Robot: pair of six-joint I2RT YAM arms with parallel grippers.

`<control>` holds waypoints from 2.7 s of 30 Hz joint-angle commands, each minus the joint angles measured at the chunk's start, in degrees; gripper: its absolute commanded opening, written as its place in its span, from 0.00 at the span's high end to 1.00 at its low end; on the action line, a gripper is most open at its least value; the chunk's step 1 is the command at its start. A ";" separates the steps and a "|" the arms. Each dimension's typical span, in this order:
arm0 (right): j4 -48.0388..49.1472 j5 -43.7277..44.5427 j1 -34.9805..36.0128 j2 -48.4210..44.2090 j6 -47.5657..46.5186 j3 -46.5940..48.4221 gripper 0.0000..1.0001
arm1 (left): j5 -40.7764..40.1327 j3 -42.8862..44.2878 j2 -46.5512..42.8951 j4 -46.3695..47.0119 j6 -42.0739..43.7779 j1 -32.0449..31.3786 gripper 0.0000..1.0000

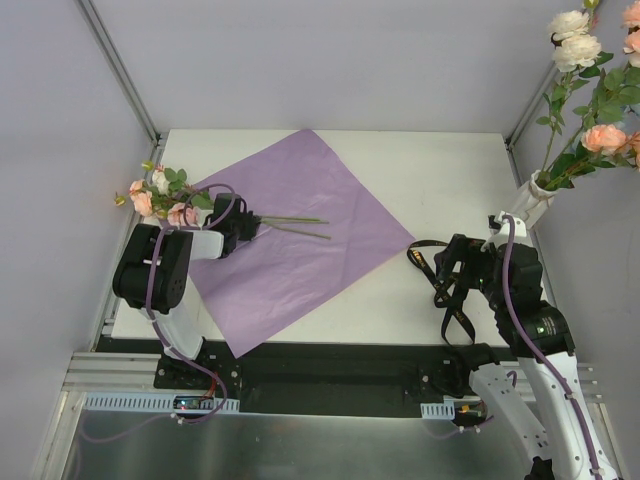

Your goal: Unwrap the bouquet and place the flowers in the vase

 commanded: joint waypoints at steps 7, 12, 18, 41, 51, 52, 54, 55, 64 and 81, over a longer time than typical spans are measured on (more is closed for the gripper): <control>1.13 0.26 0.18 0.56 -0.51 0.72 0.03 | 1.08 -0.88 -4.63 5.83 -2.09 0.72 1.00; 1.21 -0.09 0.18 1.35 -0.16 0.98 0.03 | 2.93 -1.50 -7.36 5.93 -4.64 0.72 1.00; 1.21 -0.18 0.18 1.27 0.37 0.80 0.03 | 3.28 -1.68 -10.53 4.17 -5.17 0.81 1.00; 0.07 -1.32 0.18 2.05 1.34 1.15 0.03 | 5.30 -4.57 -12.63 6.46 4.65 0.81 1.00; 0.25 -10.36 0.18 7.67 -3.23 6.16 0.03 | 18.61 -0.37 -26.70 4.96 24.16 -2.08 1.00; 0.42 -11.42 0.18 8.72 -3.41 7.04 0.03 | 22.84 3.47 -26.18 4.87 26.79 -2.18 1.00; 0.60 -15.44 0.18 10.05 -3.59 9.76 0.03 | 34.75 8.58 -23.82 3.30 35.23 -2.79 1.00; 0.86 -17.21 0.18 11.27 -3.76 10.73 0.03 | 37.79 13.57 -22.85 2.07 41.35 -3.49 1.00; 3.67 -30.32 1.14 20.50 0.52 21.10 0.02 | 54.59 34.01 -12.12 -17.97 65.74 -15.52 1.00; 18.34 -9.77 18.63 35.53 11.88 27.34 0.21 | 54.08 33.22 -12.73 -26.77 74.28 -21.77 1.00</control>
